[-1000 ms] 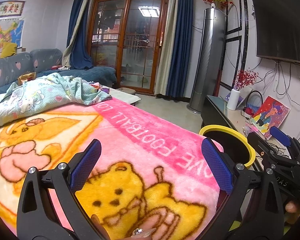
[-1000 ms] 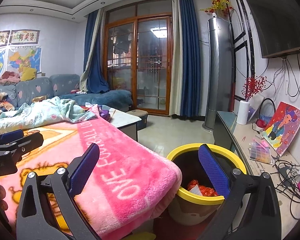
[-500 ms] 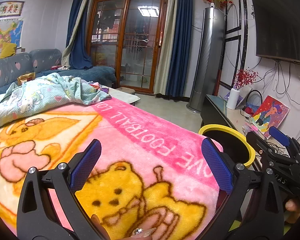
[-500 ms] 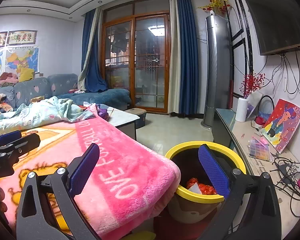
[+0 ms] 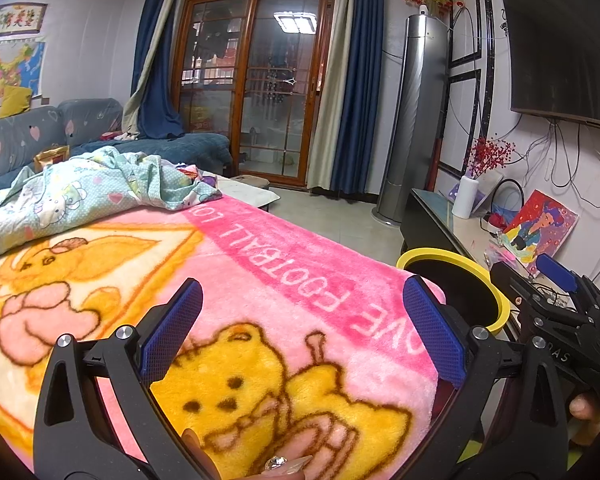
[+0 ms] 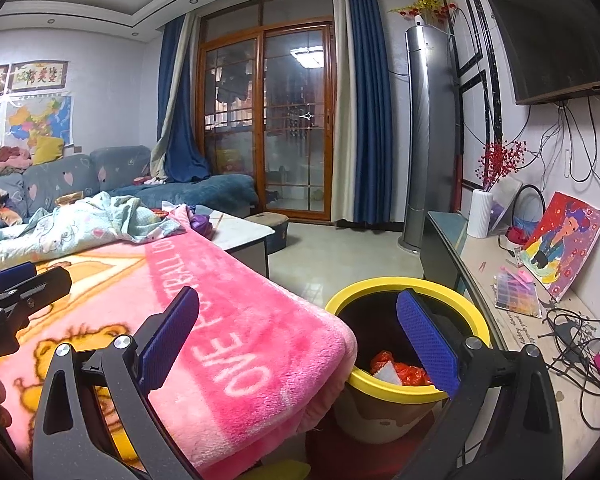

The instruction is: Collect trash

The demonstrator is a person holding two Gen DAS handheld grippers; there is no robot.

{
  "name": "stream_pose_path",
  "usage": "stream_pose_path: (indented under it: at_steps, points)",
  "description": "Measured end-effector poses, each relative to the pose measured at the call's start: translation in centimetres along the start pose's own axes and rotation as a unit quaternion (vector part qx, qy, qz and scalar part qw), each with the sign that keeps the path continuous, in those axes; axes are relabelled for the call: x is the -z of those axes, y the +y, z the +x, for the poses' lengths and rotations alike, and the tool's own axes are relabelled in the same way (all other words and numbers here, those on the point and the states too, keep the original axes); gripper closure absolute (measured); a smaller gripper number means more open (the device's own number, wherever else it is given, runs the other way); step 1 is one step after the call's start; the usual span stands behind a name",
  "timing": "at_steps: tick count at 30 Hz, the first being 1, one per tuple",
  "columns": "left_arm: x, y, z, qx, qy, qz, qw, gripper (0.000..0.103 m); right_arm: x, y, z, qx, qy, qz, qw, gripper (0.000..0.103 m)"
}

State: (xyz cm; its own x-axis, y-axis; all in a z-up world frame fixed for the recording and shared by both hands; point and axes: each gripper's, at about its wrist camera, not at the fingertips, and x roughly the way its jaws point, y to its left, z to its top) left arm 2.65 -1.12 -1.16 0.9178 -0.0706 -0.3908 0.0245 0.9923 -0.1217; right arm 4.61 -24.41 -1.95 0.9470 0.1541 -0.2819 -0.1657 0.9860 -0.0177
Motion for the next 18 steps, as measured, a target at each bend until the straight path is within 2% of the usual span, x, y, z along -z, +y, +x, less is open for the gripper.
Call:
stream_pose_path:
  at_steps: [12,18]
  points:
    - [0.07,-0.02,0.02,0.005,0.003,0.001,1.0000,0.011,0.00,-0.18,0.32,0.005,0.007,0.001,1.000,0.007]
    - [-0.57,0.49,-0.61,-0.015,-0.002,-0.009,0.9998,0.011,-0.58,0.42,0.63,0.003,0.017,-0.001,1.000,0.006]
